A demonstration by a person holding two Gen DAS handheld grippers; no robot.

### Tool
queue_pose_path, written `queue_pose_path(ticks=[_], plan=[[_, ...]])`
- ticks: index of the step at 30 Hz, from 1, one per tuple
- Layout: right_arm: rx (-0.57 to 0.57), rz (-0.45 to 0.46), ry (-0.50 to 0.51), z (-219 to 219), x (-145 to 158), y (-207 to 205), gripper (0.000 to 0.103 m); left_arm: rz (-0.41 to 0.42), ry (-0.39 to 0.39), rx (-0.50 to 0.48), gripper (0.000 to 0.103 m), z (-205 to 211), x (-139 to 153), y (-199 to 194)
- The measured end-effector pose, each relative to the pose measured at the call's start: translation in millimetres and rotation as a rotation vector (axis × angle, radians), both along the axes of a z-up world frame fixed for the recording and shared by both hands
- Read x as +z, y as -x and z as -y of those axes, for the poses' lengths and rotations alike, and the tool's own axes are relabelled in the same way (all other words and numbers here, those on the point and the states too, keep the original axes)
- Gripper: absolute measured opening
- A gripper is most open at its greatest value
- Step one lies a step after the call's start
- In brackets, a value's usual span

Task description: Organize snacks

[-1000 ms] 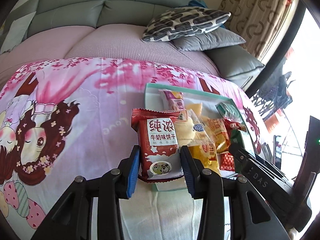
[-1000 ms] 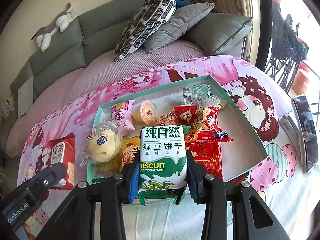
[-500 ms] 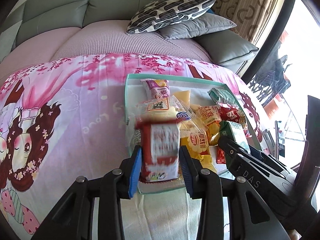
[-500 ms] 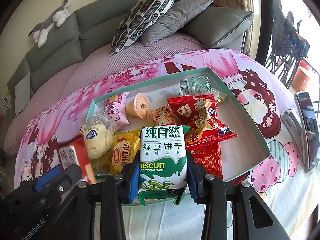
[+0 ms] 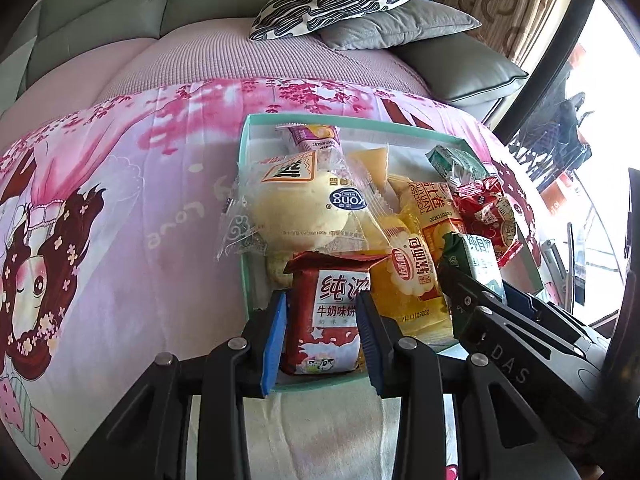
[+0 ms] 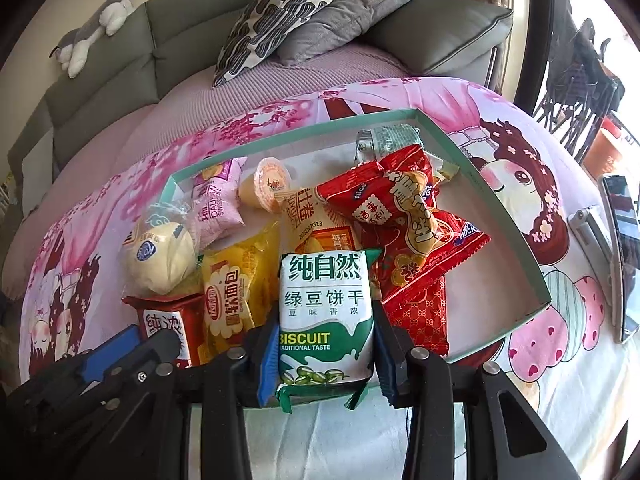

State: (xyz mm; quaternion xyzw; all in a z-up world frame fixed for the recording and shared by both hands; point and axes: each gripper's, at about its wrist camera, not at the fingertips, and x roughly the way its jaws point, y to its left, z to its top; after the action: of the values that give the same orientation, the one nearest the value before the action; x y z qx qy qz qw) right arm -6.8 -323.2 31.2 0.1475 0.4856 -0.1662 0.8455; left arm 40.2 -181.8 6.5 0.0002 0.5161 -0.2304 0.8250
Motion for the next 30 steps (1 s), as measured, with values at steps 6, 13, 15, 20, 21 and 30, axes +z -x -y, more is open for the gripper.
queue_pose_path(ticks=[6,13,15,20,21,30], plan=[[0.001,-0.031,-0.004,0.5,-5.5,-1.8,0.043,-0.004,-0.003,0.002,0.037,0.5,0.1,-0.2],[-0.013,-0.044,0.011,3.2,-6.0,-1.8,0.062,-0.026,0.000,0.026,0.050,-3.9,0.9,-2.3],[-0.017,-0.043,0.008,4.1,-5.3,-1.6,0.065,-0.025,0.003,0.031,0.050,-5.0,2.9,-2.2],[-0.017,-0.041,0.024,3.1,-3.6,-1.9,0.071,-0.017,0.002,0.040,0.060,-8.9,9.4,-1.7],[-0.018,-0.038,0.025,3.1,-3.0,-1.7,0.072,-0.014,0.002,0.045,0.064,-10.5,11.1,-1.9],[-0.029,-0.022,0.042,4.4,-0.7,0.2,0.089,0.028,-0.029,0.154,0.087,-32.8,20.2,-9.2]])
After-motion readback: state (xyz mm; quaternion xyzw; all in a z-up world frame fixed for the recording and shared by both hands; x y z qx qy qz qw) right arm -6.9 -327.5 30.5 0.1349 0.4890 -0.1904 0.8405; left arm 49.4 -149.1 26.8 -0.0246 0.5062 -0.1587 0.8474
